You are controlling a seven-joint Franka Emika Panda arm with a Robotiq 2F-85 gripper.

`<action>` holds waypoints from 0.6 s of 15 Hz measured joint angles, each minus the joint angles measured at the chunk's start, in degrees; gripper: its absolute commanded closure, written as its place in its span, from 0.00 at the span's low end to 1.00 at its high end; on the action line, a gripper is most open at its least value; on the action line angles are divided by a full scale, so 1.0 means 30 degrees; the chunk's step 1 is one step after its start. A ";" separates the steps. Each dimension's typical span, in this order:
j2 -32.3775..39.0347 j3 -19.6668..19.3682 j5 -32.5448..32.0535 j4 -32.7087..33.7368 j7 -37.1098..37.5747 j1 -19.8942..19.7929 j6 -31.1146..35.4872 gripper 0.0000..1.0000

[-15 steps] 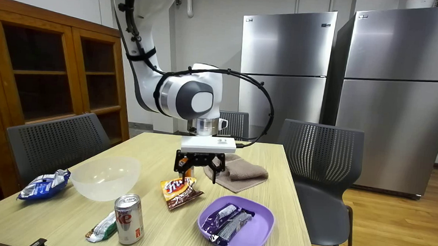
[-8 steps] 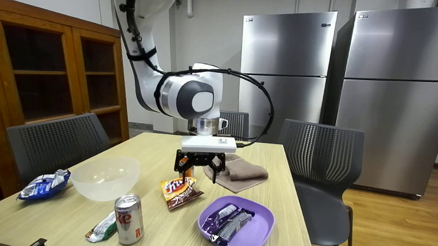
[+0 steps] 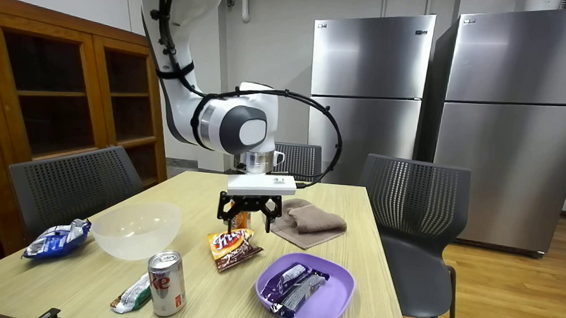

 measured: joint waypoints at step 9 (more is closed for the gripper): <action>0.1427 0.0393 -0.0003 0.0577 -0.0298 0.0137 0.0153 0.00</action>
